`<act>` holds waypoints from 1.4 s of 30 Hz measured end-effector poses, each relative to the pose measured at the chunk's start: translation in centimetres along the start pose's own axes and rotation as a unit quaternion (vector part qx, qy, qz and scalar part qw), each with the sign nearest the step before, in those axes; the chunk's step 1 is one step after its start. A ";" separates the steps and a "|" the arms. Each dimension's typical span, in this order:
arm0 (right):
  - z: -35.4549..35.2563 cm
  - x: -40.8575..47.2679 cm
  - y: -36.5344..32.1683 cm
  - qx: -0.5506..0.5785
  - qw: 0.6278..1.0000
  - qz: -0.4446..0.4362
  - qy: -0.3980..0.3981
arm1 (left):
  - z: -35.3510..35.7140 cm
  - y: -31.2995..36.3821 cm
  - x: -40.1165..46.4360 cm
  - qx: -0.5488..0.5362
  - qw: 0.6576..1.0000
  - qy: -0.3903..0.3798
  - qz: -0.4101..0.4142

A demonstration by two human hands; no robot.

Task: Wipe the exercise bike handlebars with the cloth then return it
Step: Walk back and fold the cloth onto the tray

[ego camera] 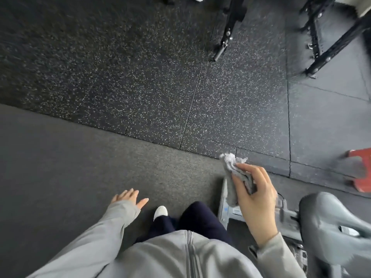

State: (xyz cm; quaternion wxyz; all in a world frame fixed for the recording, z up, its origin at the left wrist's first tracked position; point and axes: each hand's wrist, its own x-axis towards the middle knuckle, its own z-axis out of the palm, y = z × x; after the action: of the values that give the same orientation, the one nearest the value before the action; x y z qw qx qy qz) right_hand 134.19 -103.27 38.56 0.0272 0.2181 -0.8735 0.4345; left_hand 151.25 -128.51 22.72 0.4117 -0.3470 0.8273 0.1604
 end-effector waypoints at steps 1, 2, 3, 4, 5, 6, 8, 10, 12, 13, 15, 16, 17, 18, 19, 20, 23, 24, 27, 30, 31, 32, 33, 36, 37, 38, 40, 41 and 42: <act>-0.2 0.8 0.4 -0.002 1.000 0.015 0.022 | -1.2 0.9 1.0 0.016 1.000 -0.012 0.012; -0.5 1.6 0.8 -0.006 0.999 0.031 0.041 | -2.4 1.9 1.9 0.031 0.999 -0.024 0.024; -0.8 2.5 1.4 -0.012 0.997 0.046 0.057 | -3.5 2.9 2.8 0.044 0.998 -0.035 0.034; -1.2 3.5 2.2 -0.017 0.995 0.062 0.075 | -4.6 4.0 3.8 0.056 0.997 -0.043 0.043; -1.8 4.5 3.1 -0.021 0.992 0.078 0.093 | -5.7 5.3 4.8 0.069 0.995 -0.046 0.051; -2.4 5.7 4.1 -0.025 0.989 0.094 0.113 | -6.8 6.6 5.9 0.082 0.994 -0.047 0.059; -3.7 8.1 6.4 -0.034 0.981 0.118 0.153 | -9.2 9.6 8.1 0.109 0.990 -0.044 0.077; -5.1 10.5 8.6 -0.044 0.971 0.138 0.192 | -11.6 12.8 10.2 0.138 0.985 -0.032 0.095; -6.5 12.6 10.7 -0.045 0.961 0.161 0.219 | -14.4 16.2 12.1 0.163 0.980 -0.015 0.116; -7.2 13.5 11.5 -0.044 0.957 0.172 0.230 | -15.7 18.0 12.8 0.171 0.977 -0.007 0.127; -8.5 15.3 12.8 -0.044 0.949 0.185 0.252 | -18.5 21.7 14.1 0.179 0.972 0.017 0.149; -9.1 16.0 13.4 -0.042 0.947 0.190 0.256 | -19.7 23.3 14.6 0.179 0.970 0.028 0.162; -9.7 16.6 14.0 -0.040 0.944 0.196 0.260 | -21.0 25.2 15.2 0.177 0.967 0.039 0.178; -9.9 17.0 14.2 -0.038 0.943 0.202 0.263 | -22.0 26.3 15.6 0.173 0.966 0.048 0.188; -10.2 17.4 14.5 -0.038 0.940 0.210 0.268 | -23.0 27.6 16.0 0.175 0.963 0.054 0.196; -10.5 17.8 15.0 -0.039 0.934 0.223 0.277 | -24.0 29.1 16.7 0.181 0.960 0.055 0.204; -11.1 19.6 16.6 -0.034 0.909 0.269 0.316 | -27.1 33.5 18.8 0.223 0.947 0.058 0.224; -11.2 20.4 17.2 -0.028 0.901 0.282 0.330 | -28.2 35.1 19.6 0.237 0.943 0.058 0.227; -11.8 23.8 19.3 -0.020 0.881 0.307 0.359 | -31.0 40.1 22.2 0.272 0.933 0.039 0.233; -12.2 28.9 21.2 -0.024 0.869 0.312 0.384 | -33.9 45.3 25.0 0.304 0.920 0.025 0.248; -12.5 30.9 21.6 -0.030 0.865 0.311 0.392 | -35.0 47.2 25.9 0.312 0.915 0.021 0.254; -12.8 33.0 22.1 -0.034 0.864 0.310 0.396 | -36.3 49.2 26.7 0.319 0.911 0.016 0.261; -13.2 34.9 22.5 -0.038 0.864 0.309 0.396 | -37.6 51.1 27.4 0.325 0.907 0.007 0.268; -14.2 39.7 23.2 -0.055 0.862 0.301 0.405 | -41.1 56.5 28.8 0.357 0.887 0.005 0.291; -14.5 41.1 23.5 -0.057 0.859 0.298 0.412 | -42.2 58.4 29.2 0.375 0.876 0.009 0.304; -14.9 42.2 23.8 -0.057 0.856 0.300 0.417 | -43.1 60.3 29.7 0.392 0.864 0.011 0.314; -15.8 43.8 24.6 -0.058 0.846 0.312 0.427 | -44.6 63.6 29.9 0.420 0.847 0.011 0.327; -16.2 44.3 25.1 -0.058 0.840 0.322 0.434 | -45.1 65.1 29.9 0.424 0.843 0.012 0.331; -16.8 44.6 25.6 -0.056 0.830 0.333 0.443 | -45.4 66.7 30.0 0.424 0.841 0.009 0.336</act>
State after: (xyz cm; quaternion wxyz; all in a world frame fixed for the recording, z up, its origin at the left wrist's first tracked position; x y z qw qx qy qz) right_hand 81.16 -92.78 40.41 0.2767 -0.3041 -0.8104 0.4175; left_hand 65.69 -119.60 25.21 0.4318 0.1594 0.8841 -0.0802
